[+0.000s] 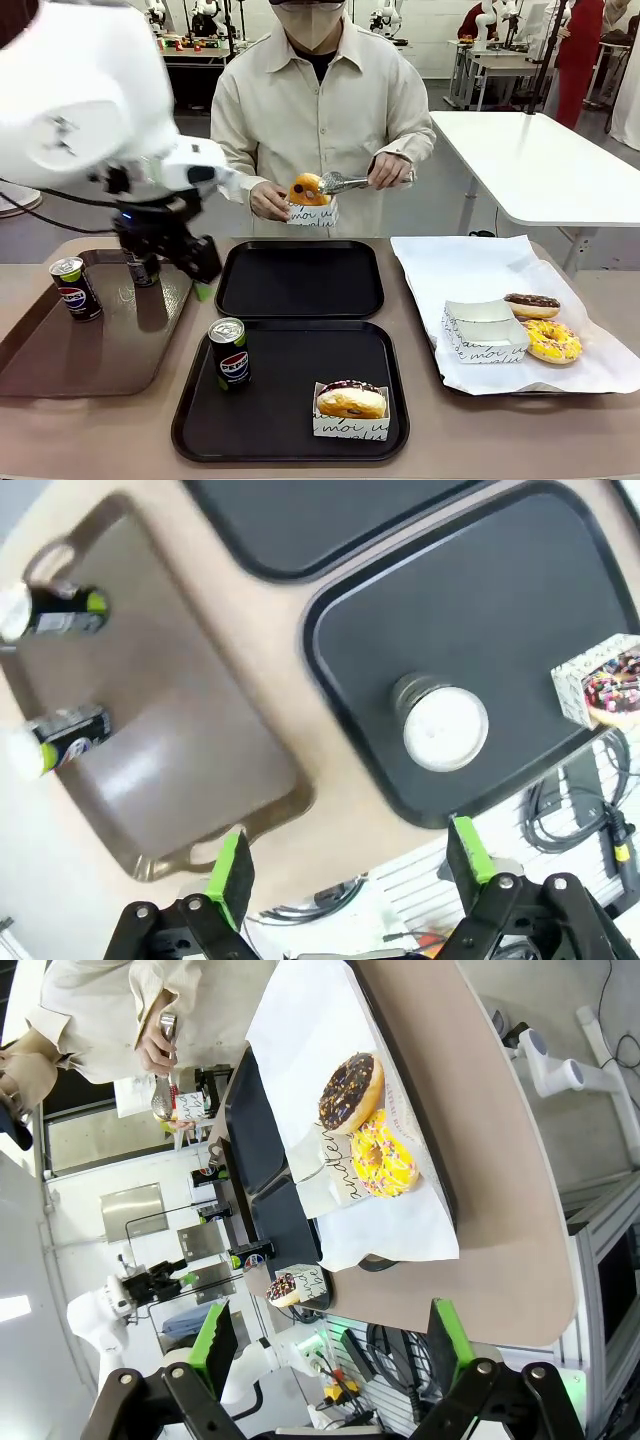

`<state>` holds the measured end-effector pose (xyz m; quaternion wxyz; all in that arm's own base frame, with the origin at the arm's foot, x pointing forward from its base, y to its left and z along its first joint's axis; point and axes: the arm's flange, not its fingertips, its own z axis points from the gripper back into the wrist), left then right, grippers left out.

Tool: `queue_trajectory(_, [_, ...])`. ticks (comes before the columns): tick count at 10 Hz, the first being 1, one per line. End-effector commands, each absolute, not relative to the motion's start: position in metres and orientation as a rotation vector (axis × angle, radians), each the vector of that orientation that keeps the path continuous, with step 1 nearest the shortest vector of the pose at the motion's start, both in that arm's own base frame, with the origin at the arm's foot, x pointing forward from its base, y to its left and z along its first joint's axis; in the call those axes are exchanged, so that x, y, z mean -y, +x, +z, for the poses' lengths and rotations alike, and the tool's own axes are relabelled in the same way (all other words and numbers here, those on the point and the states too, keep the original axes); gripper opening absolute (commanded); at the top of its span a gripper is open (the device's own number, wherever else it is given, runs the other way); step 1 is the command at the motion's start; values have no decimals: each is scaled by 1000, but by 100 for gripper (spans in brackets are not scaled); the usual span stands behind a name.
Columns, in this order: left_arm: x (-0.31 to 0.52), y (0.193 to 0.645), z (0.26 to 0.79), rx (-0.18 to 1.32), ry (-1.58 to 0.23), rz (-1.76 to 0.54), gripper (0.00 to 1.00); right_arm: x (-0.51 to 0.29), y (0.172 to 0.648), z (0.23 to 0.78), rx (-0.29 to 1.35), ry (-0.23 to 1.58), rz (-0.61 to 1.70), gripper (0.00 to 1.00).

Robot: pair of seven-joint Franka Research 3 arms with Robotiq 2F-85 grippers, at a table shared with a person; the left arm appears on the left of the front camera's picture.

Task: Set up donuts and drinks on trays.
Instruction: Pick up one Pepsi coke and place it on the Flat Tray.

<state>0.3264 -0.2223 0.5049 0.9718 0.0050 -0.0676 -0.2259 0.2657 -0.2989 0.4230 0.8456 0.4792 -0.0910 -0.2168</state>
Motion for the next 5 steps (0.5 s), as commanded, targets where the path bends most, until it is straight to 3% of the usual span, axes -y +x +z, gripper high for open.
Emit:
queue_trajectory(1, [173,323,511,137,-65,-401,100,299,264,424,178,1013,-457,100])
queue_trajectory(5, [121,333,502,185,-70,-268,100,299,264,424,178,1013,-457,100])
